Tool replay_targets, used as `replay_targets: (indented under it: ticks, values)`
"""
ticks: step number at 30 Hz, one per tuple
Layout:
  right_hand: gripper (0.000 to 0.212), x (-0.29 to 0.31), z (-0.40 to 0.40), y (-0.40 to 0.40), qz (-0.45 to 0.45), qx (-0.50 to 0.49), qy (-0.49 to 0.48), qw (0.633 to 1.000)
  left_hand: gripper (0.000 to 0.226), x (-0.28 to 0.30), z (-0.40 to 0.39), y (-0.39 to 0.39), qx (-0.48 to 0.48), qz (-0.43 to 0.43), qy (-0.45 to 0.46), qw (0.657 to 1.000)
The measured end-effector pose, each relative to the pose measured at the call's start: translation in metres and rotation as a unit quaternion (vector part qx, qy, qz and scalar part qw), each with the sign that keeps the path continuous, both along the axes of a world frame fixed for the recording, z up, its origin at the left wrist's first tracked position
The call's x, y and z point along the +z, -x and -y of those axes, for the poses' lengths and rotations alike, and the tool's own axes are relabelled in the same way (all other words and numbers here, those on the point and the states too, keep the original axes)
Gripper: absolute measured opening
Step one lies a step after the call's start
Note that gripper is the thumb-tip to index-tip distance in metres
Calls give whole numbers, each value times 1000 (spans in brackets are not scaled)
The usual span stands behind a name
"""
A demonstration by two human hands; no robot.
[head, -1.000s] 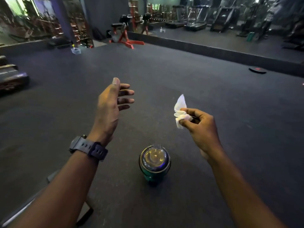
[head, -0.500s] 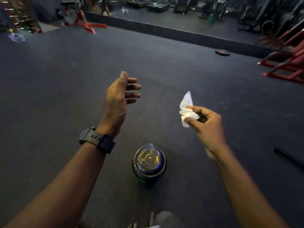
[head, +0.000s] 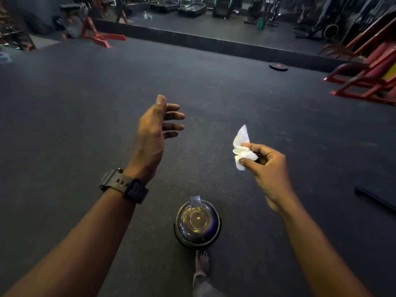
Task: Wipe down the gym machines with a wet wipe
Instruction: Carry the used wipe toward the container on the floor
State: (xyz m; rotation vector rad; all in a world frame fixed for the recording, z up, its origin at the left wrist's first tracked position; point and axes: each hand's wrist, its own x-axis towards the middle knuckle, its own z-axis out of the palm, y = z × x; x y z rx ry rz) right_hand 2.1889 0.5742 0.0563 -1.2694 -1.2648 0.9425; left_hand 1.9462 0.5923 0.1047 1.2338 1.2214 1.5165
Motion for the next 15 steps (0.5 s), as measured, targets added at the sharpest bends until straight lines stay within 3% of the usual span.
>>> replay_targets:
  ticks: [15]
  values:
    - [38, -10, -12, 7, 17, -2, 14, 1000, 62, -4, -17, -5, -28, -2, 12, 1000]
